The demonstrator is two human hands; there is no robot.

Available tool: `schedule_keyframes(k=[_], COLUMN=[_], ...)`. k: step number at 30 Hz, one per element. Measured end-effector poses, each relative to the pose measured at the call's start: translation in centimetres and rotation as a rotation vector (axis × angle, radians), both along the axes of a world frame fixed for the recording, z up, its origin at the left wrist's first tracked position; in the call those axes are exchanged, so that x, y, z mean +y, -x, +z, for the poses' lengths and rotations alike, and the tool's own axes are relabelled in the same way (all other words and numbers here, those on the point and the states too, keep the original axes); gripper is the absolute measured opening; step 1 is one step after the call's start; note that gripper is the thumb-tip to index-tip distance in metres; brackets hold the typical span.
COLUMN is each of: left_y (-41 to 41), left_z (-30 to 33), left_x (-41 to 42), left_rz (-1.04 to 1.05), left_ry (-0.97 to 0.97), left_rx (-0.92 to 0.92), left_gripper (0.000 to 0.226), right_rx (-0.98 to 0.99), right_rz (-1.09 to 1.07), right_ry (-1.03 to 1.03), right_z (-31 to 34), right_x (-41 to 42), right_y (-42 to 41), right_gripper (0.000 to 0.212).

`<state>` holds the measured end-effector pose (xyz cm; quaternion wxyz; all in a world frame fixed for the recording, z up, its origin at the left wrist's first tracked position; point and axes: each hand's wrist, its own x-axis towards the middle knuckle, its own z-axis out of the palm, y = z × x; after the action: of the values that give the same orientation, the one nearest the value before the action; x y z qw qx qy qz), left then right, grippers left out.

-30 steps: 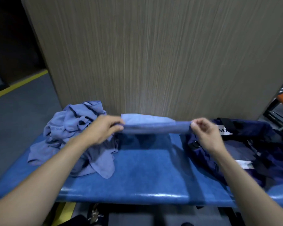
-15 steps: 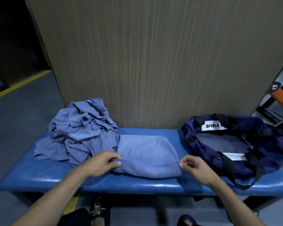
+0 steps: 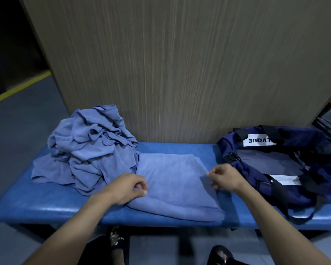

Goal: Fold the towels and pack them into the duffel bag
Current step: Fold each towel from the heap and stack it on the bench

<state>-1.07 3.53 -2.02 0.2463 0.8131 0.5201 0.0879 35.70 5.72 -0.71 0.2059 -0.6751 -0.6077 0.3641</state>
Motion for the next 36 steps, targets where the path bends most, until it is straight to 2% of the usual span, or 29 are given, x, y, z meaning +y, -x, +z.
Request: schedule_keyframes(k=[4, 9, 12, 16, 19, 22, 24, 26, 29, 31, 32, 34, 36], left_y=[-1.7, -2.4, -2.4, -2.3, -2.3, -2.1, -2.0, -2.0, -1.7, -1.2, -1.0, -0.7, -0.7], left_z=[-1.1, -3.1, -3.5, -3.7, -3.6, -3.7, -3.7, -3.5, -2.6, -2.1, -2.1, -1.9, -1.7], left_x=[1.3, 1.7, 1.6, 1.8, 1.9, 1.8, 1.6, 1.2, 0.4, -0.4, -0.6, -1.2, -1.7], left_rz=[0.004, -0.025, -0.031, -0.024, -0.027, -0.027, -0.022, -0.014, -0.015, -0.027, -0.03, -0.032, -0.035], left_ry=[-0.094, -0.166, -0.184, -0.171, -0.163, -0.156, -0.152, -0.153, -0.138, -0.143, -0.154, -0.165, -0.137], left_rx=[-0.061, -0.069, -0.072, -0.118, -0.135, -0.155, -0.167, -0.202, -0.269, -0.247, -0.193, -0.058, 0.024], left_gripper=[0.016, 0.032, 0.032, 0.031, 0.029, 0.028, 0.027, 0.021, 0.01, 0.012, 0.019, 0.034, 0.036], right_rx=[-0.154, -0.231, -0.18, -0.078, -0.195, -0.287, -0.358, -0.407, -0.306, -0.249, -0.244, -0.262, -0.268], right_rz=[-0.144, -0.19, -0.219, -0.381, -0.435, -0.444, -0.397, -0.28, 0.049, 0.321, 0.414, 0.494, 0.524], right_ry=[-0.107, -0.023, 0.001, -0.045, -0.057, -0.048, -0.089, -0.227, -0.377, -0.25, -0.17, -0.092, -0.056], right_z=[-0.5, -2.3, -2.7, -2.9, -3.2, -3.3, -2.8, -2.2, -0.8, 0.1, 0.3, 0.6, 0.5], right_x=[5.2, 9.0, 10.1, 10.6, 10.8, 10.5, 9.4, 7.5, 3.6, 0.5, -0.8, -3.0, -4.6], right_y=[2.2, 3.4, 3.3, 1.9, 1.5, 2.1, 2.9, 3.3, 3.1, 2.7, 2.4, 1.8, 1.1], right_gripper=[0.026, 0.03, 0.035, 0.032, 0.028, 0.035, 0.034, 0.029, 0.02, 0.031, 0.036, 0.041, 0.04])
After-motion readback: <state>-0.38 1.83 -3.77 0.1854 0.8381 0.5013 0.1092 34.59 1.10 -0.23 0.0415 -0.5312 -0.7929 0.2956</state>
